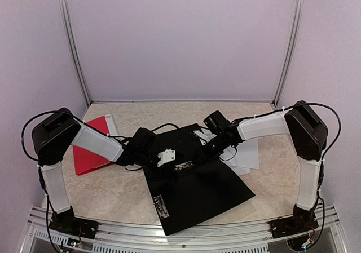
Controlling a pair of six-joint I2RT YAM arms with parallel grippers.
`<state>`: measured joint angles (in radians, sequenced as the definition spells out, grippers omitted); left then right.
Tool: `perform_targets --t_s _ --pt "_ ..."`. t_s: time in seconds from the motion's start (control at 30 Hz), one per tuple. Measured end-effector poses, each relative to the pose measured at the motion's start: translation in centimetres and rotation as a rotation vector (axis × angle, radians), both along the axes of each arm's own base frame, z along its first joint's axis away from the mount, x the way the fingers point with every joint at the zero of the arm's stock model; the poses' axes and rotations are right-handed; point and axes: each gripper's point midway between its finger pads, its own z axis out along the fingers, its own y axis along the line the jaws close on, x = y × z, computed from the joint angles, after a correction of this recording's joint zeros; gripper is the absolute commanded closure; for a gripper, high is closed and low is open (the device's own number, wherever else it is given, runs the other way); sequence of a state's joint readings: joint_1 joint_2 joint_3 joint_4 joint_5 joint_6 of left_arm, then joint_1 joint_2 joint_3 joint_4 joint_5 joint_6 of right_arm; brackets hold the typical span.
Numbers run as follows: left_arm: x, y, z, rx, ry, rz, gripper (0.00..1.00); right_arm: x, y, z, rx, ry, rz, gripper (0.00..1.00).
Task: Put the files into the folder
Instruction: Open the spring clip on the folder.
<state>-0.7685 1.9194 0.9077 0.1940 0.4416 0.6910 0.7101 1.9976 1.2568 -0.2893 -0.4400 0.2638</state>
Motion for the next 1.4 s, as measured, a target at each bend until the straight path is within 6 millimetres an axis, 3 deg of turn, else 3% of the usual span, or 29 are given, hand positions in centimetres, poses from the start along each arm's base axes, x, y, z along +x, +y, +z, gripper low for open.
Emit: perform_targets --t_s 0.27,0.97,1.4 --pt "-0.2 -0.1 0.0 0.002 -0.012 -0.020 0.83 1.3 0.5 0.2 0.000 -0.030 -0.003 1.00" --pt "-0.5 -0.4 0.0 0.005 -0.033 -0.047 0.83 2.2 1.0 0.4 0.041 -0.083 -0.011 1.00" --pt "-0.8 -0.7 0.1 -0.021 -0.025 -0.036 0.73 1.7 0.2 0.7 0.035 -0.115 -0.026 1.00"
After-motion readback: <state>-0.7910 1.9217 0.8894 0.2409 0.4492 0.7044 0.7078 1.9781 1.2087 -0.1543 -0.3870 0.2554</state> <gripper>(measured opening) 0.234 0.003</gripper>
